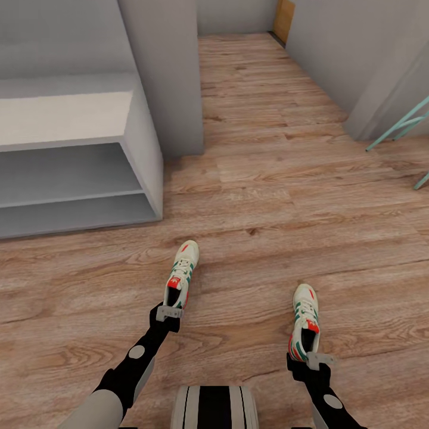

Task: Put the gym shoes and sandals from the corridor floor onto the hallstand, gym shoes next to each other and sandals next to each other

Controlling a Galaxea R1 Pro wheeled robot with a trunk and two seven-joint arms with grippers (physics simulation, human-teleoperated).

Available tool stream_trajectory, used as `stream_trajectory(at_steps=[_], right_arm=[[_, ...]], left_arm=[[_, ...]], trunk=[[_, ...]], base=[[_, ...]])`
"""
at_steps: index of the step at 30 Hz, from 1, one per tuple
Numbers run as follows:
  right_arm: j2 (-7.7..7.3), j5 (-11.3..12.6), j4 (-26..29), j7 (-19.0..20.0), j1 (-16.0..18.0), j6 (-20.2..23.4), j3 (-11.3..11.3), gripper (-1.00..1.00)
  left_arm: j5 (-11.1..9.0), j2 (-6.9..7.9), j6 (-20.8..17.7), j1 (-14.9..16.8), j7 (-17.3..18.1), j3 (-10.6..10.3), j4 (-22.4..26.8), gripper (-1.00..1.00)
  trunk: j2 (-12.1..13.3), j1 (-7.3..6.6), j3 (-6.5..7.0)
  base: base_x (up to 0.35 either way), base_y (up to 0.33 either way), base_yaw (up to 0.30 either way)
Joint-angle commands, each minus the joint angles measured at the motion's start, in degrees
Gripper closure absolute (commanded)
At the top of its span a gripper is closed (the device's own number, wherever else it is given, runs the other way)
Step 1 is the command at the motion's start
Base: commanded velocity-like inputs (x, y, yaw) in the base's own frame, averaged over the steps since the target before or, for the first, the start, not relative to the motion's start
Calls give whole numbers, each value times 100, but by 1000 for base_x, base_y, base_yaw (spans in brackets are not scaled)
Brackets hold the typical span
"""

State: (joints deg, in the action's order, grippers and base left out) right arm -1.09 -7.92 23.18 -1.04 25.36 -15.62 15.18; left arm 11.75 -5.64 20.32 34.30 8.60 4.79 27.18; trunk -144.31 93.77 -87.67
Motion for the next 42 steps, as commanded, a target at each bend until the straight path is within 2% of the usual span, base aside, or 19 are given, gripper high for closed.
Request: stream_trajectory(at_steps=[1,42], right_arm=[[3,-60,-6,-11,4,-20,29,-100],[-6,-60,-6,-11,4,-20,37,-100]], left_arm=[[55,-7,22,3,28,48,-2,100],[56,-7,22,0,28,48,-2,100]], trunk=[[-1,-1,-3],[-1,-1,-3]], base=[[8,0,0],[24,-8,0]])
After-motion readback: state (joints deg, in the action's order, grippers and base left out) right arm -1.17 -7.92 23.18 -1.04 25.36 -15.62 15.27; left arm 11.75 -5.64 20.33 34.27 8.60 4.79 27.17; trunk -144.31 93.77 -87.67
